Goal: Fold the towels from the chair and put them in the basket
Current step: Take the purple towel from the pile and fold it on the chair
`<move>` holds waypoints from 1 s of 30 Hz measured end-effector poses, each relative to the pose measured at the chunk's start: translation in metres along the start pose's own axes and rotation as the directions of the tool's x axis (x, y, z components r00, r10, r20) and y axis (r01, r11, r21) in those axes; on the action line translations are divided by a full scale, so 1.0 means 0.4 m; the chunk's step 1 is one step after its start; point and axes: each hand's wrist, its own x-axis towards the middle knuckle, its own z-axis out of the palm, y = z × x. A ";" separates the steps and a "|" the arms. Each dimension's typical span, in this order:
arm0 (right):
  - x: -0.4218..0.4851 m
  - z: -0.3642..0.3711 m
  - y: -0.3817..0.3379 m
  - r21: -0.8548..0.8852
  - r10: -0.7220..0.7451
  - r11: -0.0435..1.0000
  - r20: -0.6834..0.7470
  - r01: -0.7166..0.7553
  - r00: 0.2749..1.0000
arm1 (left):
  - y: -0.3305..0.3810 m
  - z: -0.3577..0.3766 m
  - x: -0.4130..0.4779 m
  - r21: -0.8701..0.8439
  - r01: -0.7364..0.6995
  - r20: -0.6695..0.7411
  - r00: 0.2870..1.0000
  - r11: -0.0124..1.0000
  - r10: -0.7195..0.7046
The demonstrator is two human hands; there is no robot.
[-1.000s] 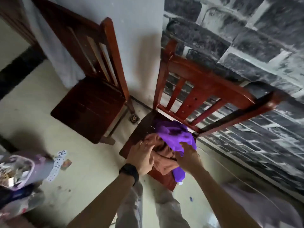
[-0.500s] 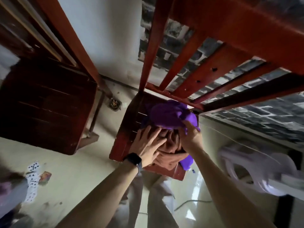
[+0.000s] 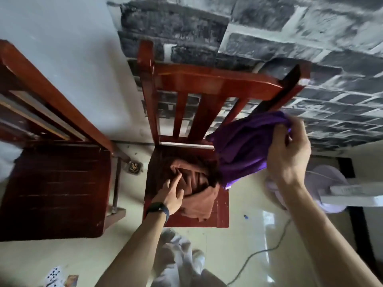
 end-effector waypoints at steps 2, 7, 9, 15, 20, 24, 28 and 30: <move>0.004 -0.046 -0.049 0.011 -0.032 0.999 0.000 0.032 0.999 | 0.048 -0.033 -0.027 -0.076 -0.015 0.041 0.999 0.997 0.018; -0.044 -0.155 -0.131 0.077 -0.082 0.994 0.095 0.075 0.992 | 0.204 -0.151 -0.132 -0.074 -0.082 -0.049 0.996 0.994 0.079; -0.074 -0.204 -0.157 0.085 -0.119 0.991 0.160 0.107 0.980 | 0.278 -0.217 -0.198 -0.112 -0.149 -0.135 0.982 0.983 0.133; -0.168 -0.341 -0.204 0.107 -0.250 0.968 0.436 0.226 0.865 | 0.492 -0.376 -0.508 -0.199 -0.605 -0.478 0.747 0.771 0.462; -0.255 -0.426 -0.188 0.126 -0.291 0.956 0.509 0.264 0.810 | 0.443 -0.412 -0.649 -0.104 -0.607 -0.555 0.692 0.788 0.461; -0.339 -0.469 -0.164 -0.069 -0.226 0.937 0.628 0.343 0.745 | 0.378 -0.453 -0.753 -0.006 -0.534 -0.434 0.763 0.846 0.479; -0.449 -0.452 -0.162 0.088 -0.262 0.946 0.773 0.311 0.578 | 0.321 -0.463 -0.841 0.123 -0.451 -0.335 0.820 0.884 0.465; -0.505 -0.422 -0.183 0.279 -0.275 0.957 0.793 0.077 0.544 | 0.294 -0.463 -0.866 0.202 -0.351 -0.511 0.759 0.915 0.404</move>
